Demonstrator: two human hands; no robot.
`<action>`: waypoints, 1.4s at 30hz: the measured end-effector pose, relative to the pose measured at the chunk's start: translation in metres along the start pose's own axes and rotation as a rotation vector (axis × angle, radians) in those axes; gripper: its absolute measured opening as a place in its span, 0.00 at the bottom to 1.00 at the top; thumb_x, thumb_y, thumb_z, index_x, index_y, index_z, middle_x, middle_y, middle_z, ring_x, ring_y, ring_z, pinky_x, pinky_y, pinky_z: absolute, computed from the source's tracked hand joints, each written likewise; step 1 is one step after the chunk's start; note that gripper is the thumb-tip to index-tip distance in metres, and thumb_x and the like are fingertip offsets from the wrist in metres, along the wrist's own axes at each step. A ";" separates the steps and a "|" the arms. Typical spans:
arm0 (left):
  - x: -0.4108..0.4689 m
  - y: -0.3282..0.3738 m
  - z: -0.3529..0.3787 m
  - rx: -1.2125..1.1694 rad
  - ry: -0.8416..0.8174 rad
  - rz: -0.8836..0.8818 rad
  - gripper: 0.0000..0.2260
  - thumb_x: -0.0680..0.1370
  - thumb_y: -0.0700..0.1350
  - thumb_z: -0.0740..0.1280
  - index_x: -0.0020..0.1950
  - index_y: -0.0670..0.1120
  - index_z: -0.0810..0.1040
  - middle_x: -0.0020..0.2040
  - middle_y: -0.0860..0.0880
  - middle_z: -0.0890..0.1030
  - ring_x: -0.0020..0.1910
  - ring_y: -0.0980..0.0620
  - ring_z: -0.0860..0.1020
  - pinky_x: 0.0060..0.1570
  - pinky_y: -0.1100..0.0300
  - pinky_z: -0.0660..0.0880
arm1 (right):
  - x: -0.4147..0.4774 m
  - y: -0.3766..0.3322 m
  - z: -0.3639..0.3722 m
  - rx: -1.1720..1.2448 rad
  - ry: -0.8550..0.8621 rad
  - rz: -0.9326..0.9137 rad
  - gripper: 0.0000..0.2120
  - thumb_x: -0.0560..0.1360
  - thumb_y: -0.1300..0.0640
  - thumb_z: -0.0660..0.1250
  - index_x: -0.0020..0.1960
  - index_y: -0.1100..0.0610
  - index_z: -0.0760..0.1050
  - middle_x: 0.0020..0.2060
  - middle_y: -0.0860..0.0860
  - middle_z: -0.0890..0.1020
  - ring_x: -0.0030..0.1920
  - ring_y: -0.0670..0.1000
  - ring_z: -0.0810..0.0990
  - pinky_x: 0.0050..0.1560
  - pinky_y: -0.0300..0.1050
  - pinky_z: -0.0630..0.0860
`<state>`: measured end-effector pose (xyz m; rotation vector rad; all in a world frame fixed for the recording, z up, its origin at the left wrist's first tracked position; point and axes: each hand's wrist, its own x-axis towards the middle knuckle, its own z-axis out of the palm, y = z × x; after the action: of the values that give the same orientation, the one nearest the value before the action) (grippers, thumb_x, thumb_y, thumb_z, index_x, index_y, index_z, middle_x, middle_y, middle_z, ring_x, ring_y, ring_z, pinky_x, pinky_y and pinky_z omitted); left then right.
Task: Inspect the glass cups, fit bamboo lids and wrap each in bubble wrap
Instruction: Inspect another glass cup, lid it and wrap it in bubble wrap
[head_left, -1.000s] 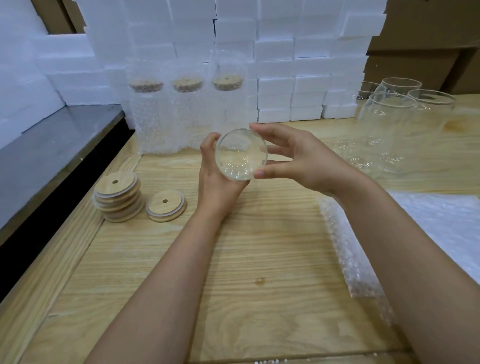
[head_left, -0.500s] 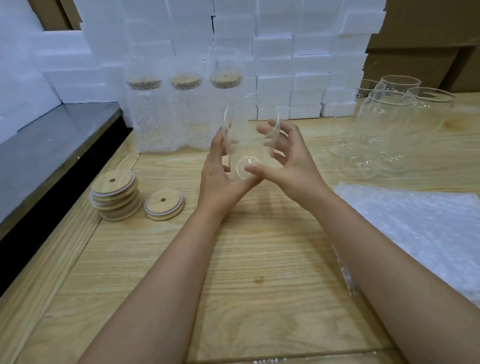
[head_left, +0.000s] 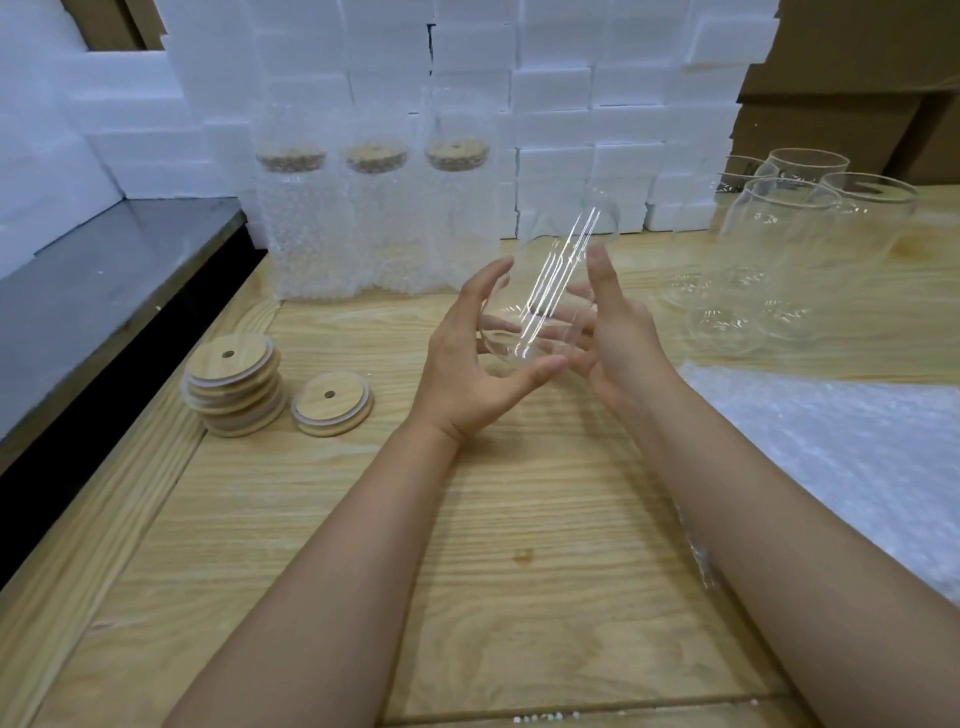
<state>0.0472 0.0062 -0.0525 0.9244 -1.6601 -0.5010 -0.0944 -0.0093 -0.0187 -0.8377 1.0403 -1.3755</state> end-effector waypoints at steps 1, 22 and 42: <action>0.000 0.000 0.001 0.011 0.019 0.005 0.37 0.63 0.60 0.75 0.68 0.63 0.63 0.63 0.61 0.73 0.48 0.55 0.80 0.51 0.55 0.79 | 0.000 0.001 0.001 0.016 0.007 0.053 0.30 0.75 0.36 0.63 0.62 0.62 0.71 0.41 0.57 0.86 0.39 0.54 0.86 0.34 0.45 0.80; 0.006 0.009 0.005 0.147 0.145 -0.031 0.26 0.75 0.61 0.56 0.61 0.45 0.78 0.55 0.52 0.75 0.49 0.59 0.74 0.50 0.74 0.66 | -0.014 0.017 0.010 0.267 -0.234 0.346 0.44 0.73 0.38 0.65 0.75 0.64 0.52 0.52 0.64 0.80 0.47 0.61 0.84 0.38 0.50 0.82; 0.001 -0.006 0.000 0.162 -0.174 0.109 0.28 0.79 0.56 0.54 0.77 0.50 0.53 0.72 0.60 0.60 0.70 0.55 0.64 0.69 0.53 0.63 | -0.011 0.011 0.002 0.601 -0.292 0.404 0.48 0.72 0.38 0.66 0.76 0.67 0.49 0.59 0.67 0.76 0.43 0.64 0.84 0.33 0.48 0.82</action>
<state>0.0490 0.0020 -0.0568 0.9226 -1.9198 -0.3858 -0.0879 0.0022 -0.0275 -0.3383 0.4846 -1.0861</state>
